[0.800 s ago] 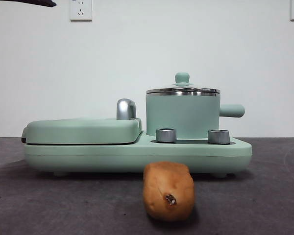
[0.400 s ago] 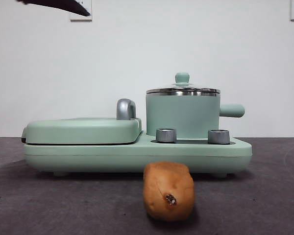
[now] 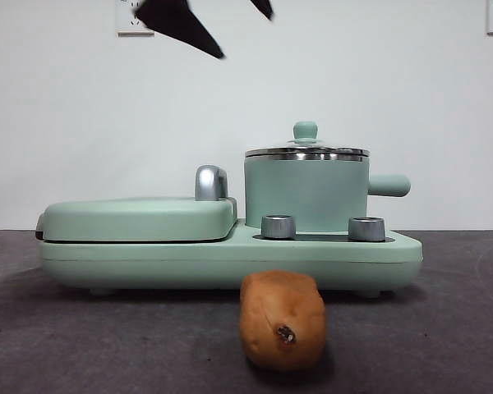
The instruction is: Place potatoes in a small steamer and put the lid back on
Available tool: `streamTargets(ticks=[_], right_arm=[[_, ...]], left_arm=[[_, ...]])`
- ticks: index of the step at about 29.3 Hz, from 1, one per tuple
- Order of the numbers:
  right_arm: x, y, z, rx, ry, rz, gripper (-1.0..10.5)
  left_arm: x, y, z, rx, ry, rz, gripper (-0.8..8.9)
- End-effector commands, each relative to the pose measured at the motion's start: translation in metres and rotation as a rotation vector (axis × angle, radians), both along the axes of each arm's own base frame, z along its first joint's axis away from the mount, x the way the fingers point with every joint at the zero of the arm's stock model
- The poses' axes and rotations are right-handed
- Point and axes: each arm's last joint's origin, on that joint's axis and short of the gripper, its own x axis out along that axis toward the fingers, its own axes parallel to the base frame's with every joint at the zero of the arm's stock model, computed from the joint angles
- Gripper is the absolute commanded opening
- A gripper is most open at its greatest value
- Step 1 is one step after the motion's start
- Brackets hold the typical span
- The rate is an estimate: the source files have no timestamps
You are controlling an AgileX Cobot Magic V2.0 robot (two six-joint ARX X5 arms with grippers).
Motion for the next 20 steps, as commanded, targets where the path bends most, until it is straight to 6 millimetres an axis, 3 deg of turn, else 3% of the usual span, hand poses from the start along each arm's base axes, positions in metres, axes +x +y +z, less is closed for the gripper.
streamTargets(ticks=[1,7,12,20], right_arm=[[-0.001,0.0,0.005,-0.005,-0.018,0.003,4.4],[-0.001,0.0,0.005,-0.005,-0.018,0.003,4.4],[-0.001,0.0,0.004,-0.005,-0.015,0.002,4.4],[-0.001,0.0,0.004,-0.005,-0.013,0.002,4.4]], left_arm=[[0.019,-0.022,-0.001,0.023,-0.047,-0.015,4.42],[0.05,-0.06,-0.022,0.072,-0.105,0.001,4.42],[0.068,-0.086,-0.055,0.066,-0.106,-0.019,4.37],[0.072,-0.092,-0.067,0.08,-0.091,-0.018,3.91]])
